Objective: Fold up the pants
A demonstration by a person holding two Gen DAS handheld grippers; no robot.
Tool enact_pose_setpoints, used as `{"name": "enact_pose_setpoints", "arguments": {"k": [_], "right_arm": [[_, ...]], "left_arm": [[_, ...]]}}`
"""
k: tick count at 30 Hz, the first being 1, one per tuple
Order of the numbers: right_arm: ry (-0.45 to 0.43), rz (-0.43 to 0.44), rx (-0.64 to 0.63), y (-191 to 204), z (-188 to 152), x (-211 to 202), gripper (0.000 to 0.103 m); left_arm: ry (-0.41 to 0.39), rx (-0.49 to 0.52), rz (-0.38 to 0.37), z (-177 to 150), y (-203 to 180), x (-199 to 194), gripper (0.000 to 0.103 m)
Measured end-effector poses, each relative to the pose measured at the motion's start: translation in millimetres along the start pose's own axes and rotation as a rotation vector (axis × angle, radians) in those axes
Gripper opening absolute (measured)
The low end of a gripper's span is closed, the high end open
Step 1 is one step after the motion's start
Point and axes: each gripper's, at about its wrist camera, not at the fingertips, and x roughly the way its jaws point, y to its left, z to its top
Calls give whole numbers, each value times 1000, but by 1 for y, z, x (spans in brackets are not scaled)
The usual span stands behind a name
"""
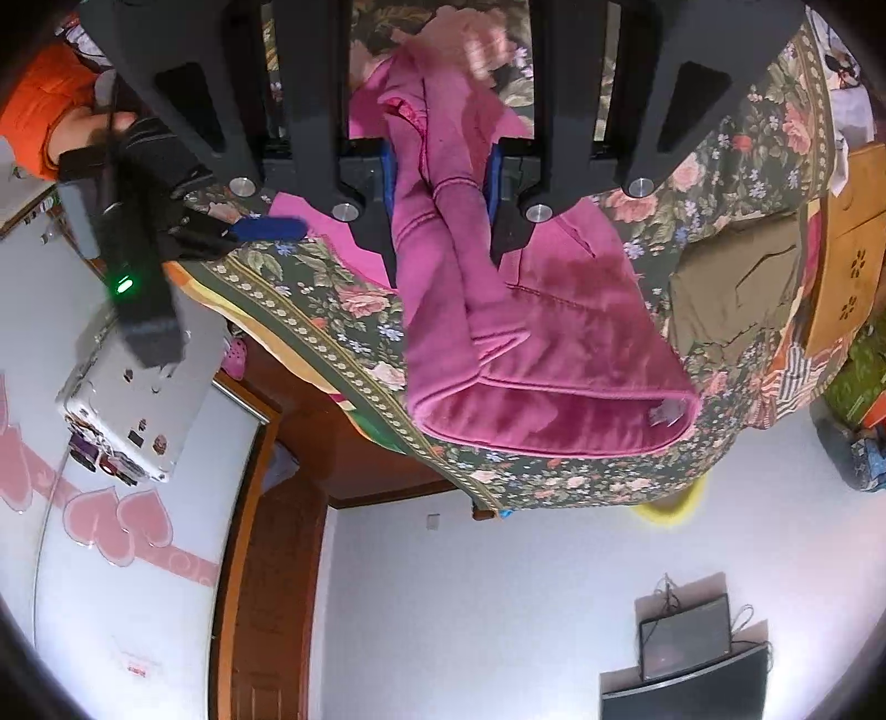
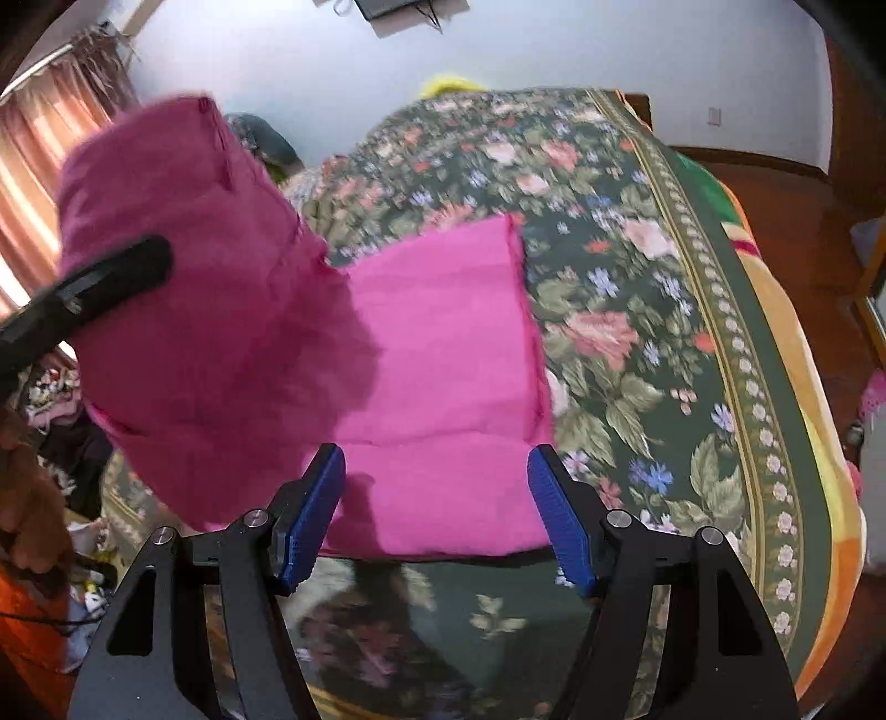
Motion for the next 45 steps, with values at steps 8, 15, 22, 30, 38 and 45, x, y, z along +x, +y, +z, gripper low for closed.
{"name": "enact_pose_setpoints", "arguments": {"k": [8, 15, 22, 30, 38, 45], "right_arm": [[-10, 33, 41, -12, -2, 1, 66], [-59, 15, 104, -30, -2, -19, 66], [-87, -13, 129, -41, -6, -33, 66], [-73, -46, 128, -46, -9, -31, 66], [-88, -57, 134, -48, -9, -40, 66], [-117, -50, 110, -37, -2, -50, 66]], "left_arm": [[48, 38, -22, 1, -18, 24, 24], [119, 67, -56, -8, -35, 52, 24], [189, 37, -65, -19, -38, 71, 53], [159, 21, -75, -20, -28, 50, 62], [59, 15, -9, -6, -9, 25, 69], [94, -14, 108, 19, 46, 65, 69]]}}
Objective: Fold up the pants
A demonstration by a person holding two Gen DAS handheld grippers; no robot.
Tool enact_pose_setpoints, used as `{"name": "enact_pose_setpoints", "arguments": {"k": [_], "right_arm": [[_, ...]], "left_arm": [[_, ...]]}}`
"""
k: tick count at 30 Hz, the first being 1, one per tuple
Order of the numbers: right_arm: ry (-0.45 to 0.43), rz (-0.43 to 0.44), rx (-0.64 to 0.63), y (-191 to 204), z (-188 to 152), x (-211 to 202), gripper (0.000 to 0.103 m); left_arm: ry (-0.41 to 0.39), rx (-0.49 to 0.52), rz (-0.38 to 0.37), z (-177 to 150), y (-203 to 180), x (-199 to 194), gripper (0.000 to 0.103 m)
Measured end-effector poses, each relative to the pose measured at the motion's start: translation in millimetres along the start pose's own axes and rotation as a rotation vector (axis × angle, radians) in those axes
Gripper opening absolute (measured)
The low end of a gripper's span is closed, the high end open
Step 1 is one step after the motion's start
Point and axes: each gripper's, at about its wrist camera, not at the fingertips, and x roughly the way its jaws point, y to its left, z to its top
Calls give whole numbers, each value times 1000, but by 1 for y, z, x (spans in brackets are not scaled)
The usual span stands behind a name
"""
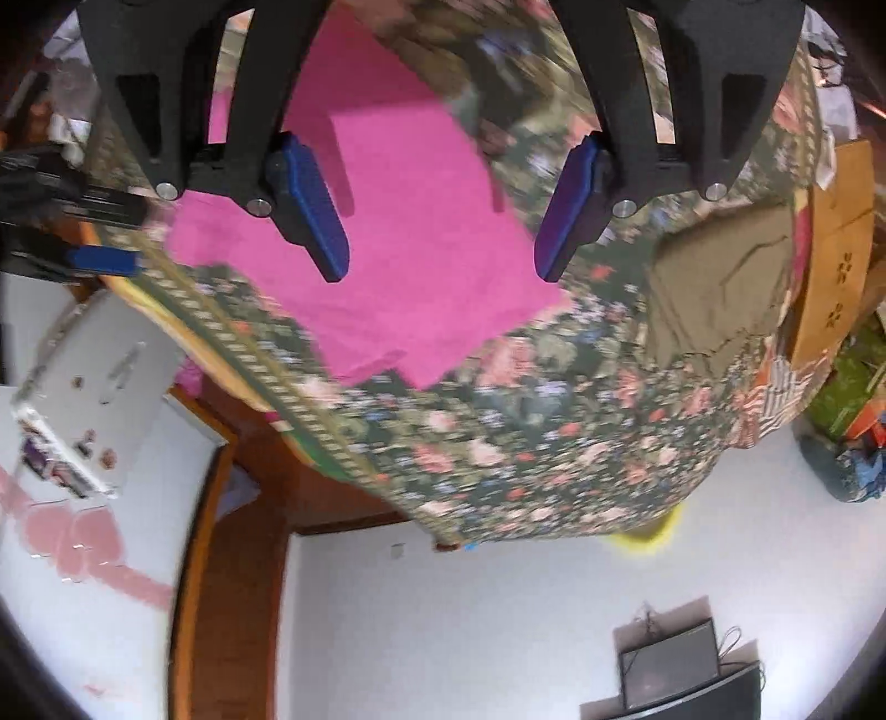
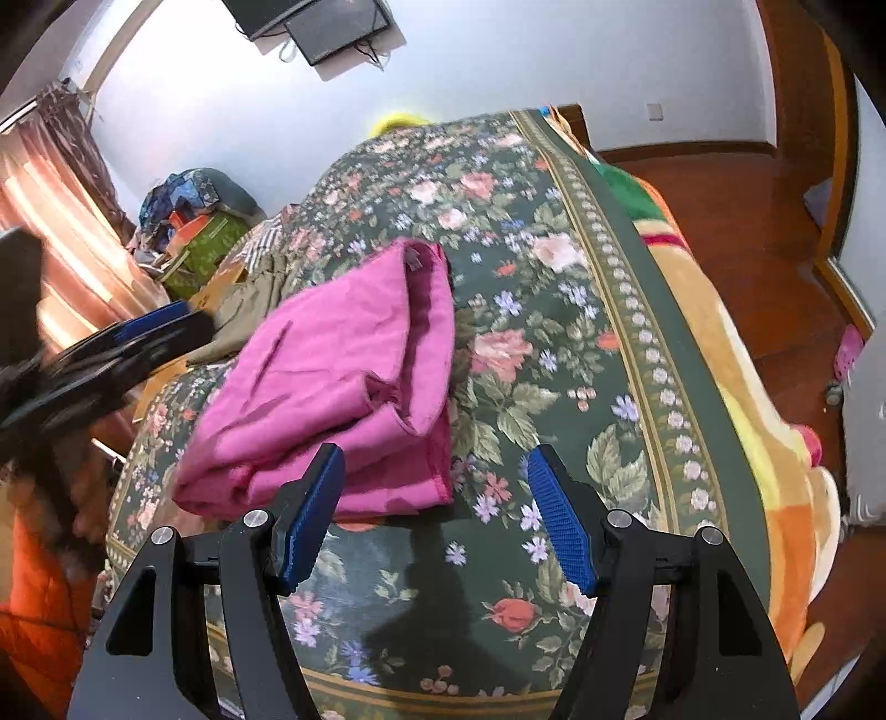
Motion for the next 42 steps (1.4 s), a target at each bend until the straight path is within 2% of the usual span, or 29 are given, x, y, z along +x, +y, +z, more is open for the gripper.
{"name": "enact_pose_setpoints", "arguments": {"k": [5, 12, 20, 23, 27, 33, 35, 38, 42], "right_arm": [[-37, 8, -15, 12, 12, -3, 66], [-30, 24, -44, 27, 26, 13, 66], [100, 22, -25, 19, 21, 64, 66], [125, 44, -4, 11, 18, 73, 73], [136, 50, -28, 8, 22, 78, 74], [150, 47, -93, 11, 36, 91, 74], [150, 47, -107, 11, 40, 94, 74], [144, 39, -123, 14, 46, 100, 74], [127, 17, -130, 17, 52, 96, 74]], "left_arm": [[85, -4, 34, 17, 34, 47, 69], [160, -20, -30, 20, 57, 84, 69], [193, 69, -57, 9, 48, 115, 70], [182, 79, -62, 5, 53, 116, 70], [180, 80, -53, -4, 60, 111, 68], [174, 58, -63, -23, 69, 88, 45], [181, 33, -68, -31, 73, 78, 41], [190, -12, -81, -42, 78, 66, 41], [201, -120, -132, -64, 86, 41, 41]]}}
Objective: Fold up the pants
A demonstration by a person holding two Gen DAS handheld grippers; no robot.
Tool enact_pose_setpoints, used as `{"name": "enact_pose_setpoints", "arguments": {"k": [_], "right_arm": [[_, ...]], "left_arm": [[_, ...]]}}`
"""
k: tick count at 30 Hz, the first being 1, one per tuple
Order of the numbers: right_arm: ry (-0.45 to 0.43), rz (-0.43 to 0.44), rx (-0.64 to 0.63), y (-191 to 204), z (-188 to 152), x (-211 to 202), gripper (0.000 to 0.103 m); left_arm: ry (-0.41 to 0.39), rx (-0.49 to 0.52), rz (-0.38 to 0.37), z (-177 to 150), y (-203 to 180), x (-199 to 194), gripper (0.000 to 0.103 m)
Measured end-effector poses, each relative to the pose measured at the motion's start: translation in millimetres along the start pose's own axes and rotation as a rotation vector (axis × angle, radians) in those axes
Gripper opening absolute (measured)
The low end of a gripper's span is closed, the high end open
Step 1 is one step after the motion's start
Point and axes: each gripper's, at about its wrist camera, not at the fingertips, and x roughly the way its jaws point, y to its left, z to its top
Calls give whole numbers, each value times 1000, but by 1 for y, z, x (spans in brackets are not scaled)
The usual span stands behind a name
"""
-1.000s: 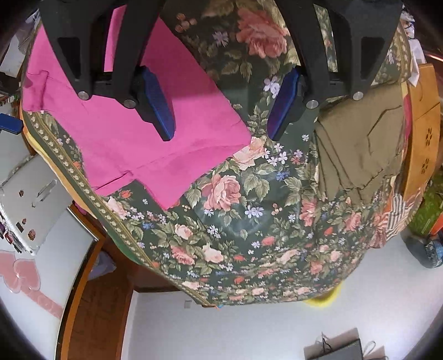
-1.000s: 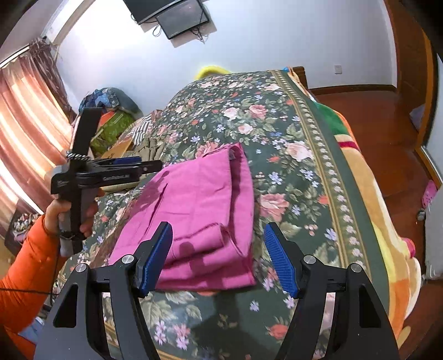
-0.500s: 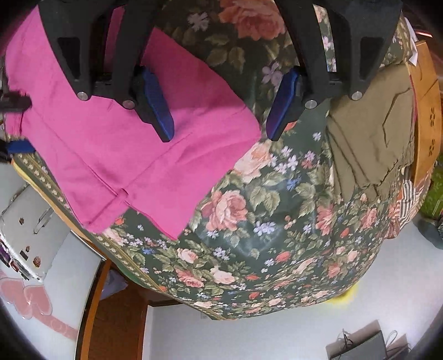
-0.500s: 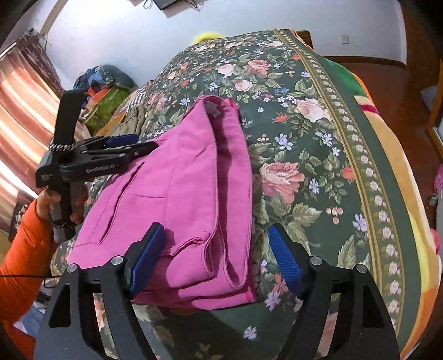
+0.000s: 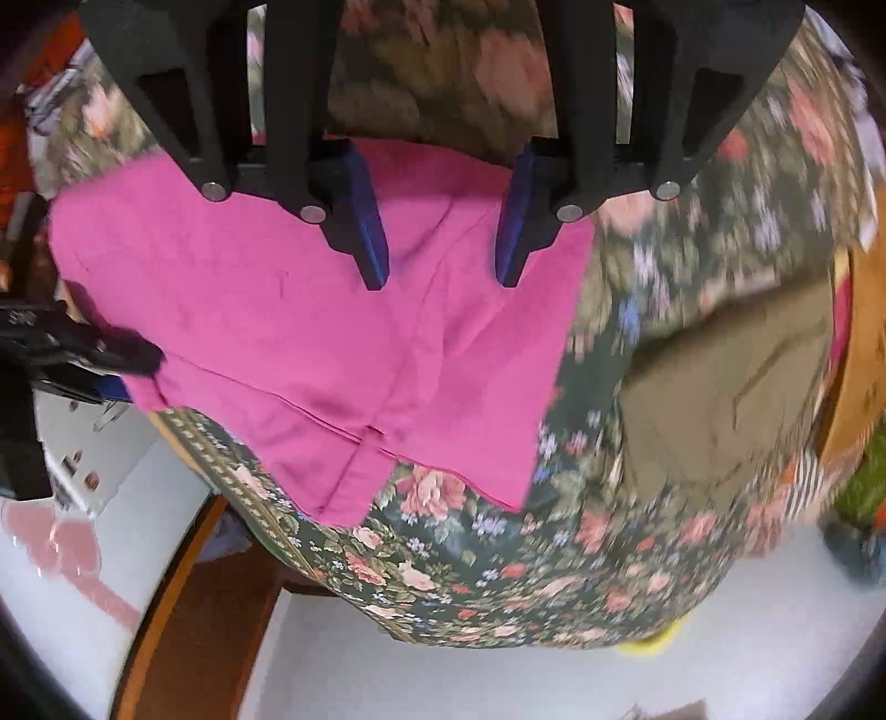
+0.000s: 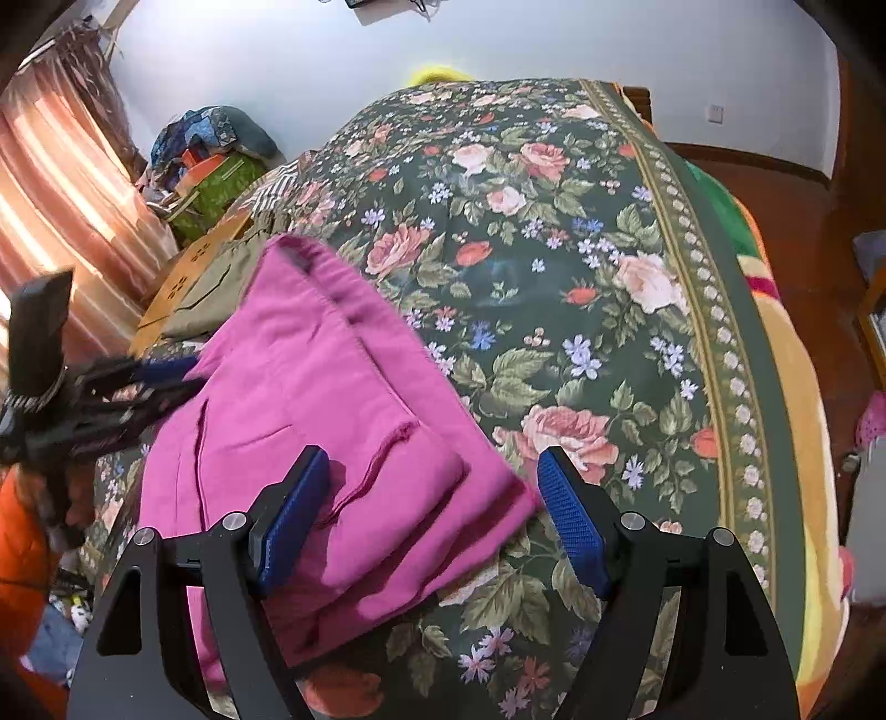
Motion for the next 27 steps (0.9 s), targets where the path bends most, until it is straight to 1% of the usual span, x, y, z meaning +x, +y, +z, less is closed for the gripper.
{"name": "enact_pose_setpoints", "arguments": {"k": [7, 11, 13, 16, 17, 19, 21, 25, 27], "right_arm": [[-13, -5, -22, 14, -5, -15, 75], [-14, -18, -32, 21, -9, -19, 75], [-20, -25, -40, 26, -11, -24, 75], [-31, -33, -68, 37, -14, -32, 75], [-38, -35, -79, 41, -15, -35, 75], [-51, -32, -95, 49, -18, -41, 75], [-71, -24, -104, 55, -19, -47, 75], [-97, -20, -110, 61, -24, -50, 74], [-94, -21, -107, 63, -29, -49, 68]], "left_arm": [[-12, -167, -70, -45, 7, -37, 41], [-21, -188, -71, -69, 1, -58, 41], [-23, -198, -58, -79, -2, -65, 41], [-27, -212, -59, -90, -1, -74, 40], [-30, -212, -47, -94, -1, -78, 40], [-41, -206, -21, -97, 0, -84, 40], [-68, -200, -2, -96, 1, -93, 40], [-119, -183, -6, -84, 3, -101, 40], [-136, -176, -13, -75, 3, -99, 40]]}}
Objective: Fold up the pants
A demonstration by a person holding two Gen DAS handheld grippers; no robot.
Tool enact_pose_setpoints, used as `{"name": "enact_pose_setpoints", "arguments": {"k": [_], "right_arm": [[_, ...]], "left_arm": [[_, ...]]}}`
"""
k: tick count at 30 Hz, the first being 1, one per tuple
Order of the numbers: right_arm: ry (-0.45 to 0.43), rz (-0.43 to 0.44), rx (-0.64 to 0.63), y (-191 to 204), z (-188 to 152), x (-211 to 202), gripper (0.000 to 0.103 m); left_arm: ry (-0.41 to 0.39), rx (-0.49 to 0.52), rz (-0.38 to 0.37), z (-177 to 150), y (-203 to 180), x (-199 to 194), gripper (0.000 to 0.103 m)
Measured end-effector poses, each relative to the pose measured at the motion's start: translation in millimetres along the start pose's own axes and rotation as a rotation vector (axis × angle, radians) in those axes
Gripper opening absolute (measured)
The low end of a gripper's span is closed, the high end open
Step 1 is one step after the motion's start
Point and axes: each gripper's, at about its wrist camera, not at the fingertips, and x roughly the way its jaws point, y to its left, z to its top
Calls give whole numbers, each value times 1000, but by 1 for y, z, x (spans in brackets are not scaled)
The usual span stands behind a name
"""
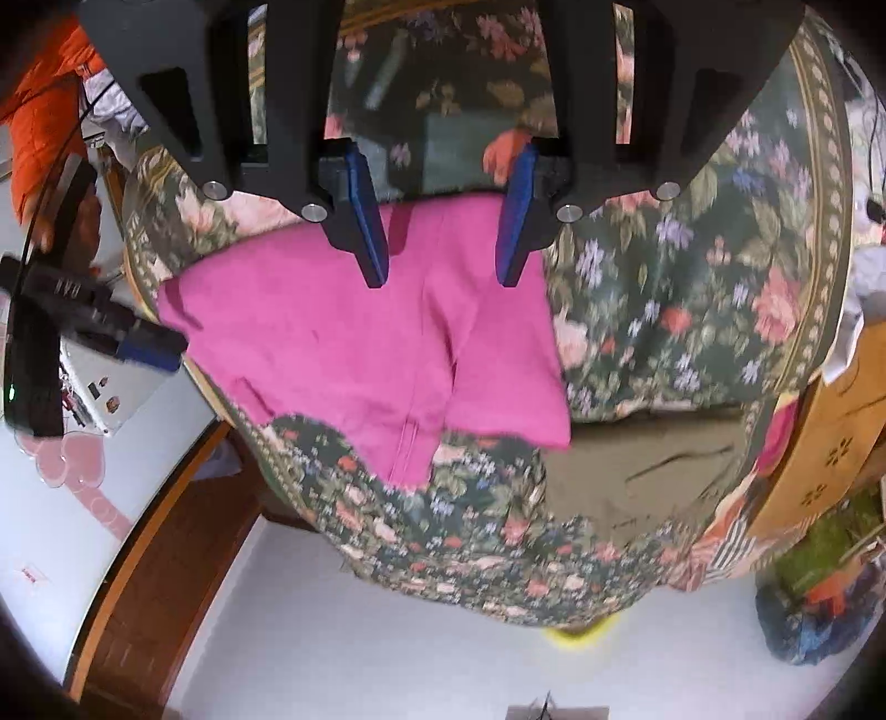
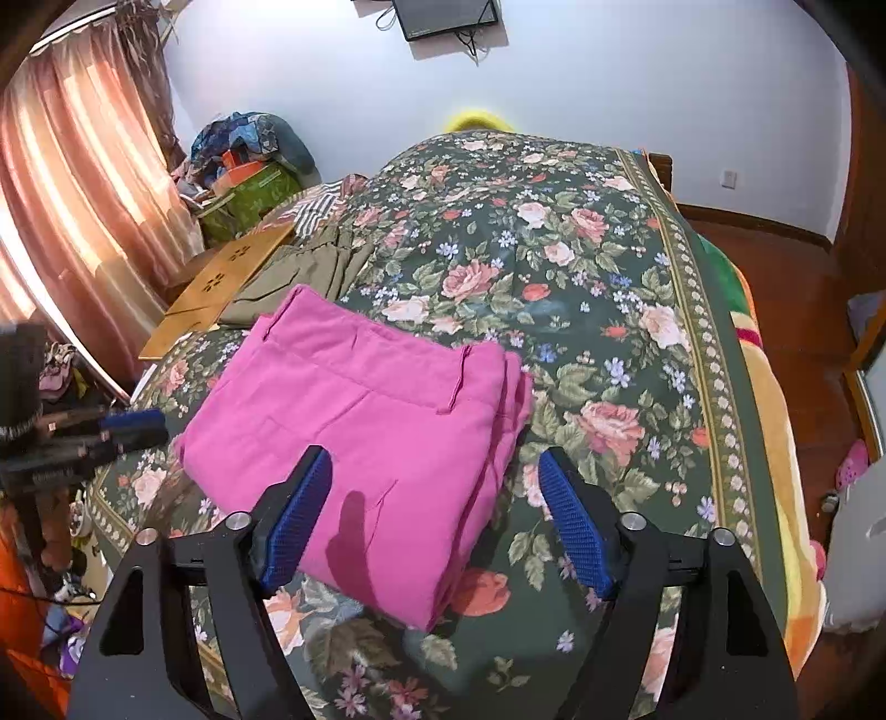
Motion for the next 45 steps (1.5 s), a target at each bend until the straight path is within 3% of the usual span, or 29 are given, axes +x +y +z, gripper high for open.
{"name": "enact_pose_setpoints", "arguments": {"k": [3, 5, 9, 12, 14, 19, 28, 33, 38, 45], "right_arm": [[28, 15, 23, -1, -9, 8, 54], [52, 32, 38, -3, -15, 16, 48], [70, 34, 29, -5, -20, 23, 48], [86, 13, -10, -3, -19, 23, 48], [96, 1, -38, -1, -19, 22, 48], [81, -33, -82, 7, -2, 11, 48], [21, 94, -242, 65, 70, 28, 48], [110, 144, -317, 91, 94, 79, 48], [198, 160, -326, 96, 96, 115, 48], [245, 197, -316, 94, 94, 139, 21]], "left_arm": [[22, 11, -19, 4, -3, 16, 32], [56, 32, 31, 0, -3, 31, 29], [79, 24, 55, -11, 9, 43, 30], [87, 21, 130, -17, 21, 42, 30], [106, -34, 90, -22, 35, 39, 30], [65, -55, 104, -23, 44, 23, 29], [25, -85, 19, -16, 43, 20, 29], [39, -90, 0, -19, 45, 29, 29], [54, -91, 9, -26, 48, 38, 33], [45, -92, 20, -30, 51, 41, 38]]}}
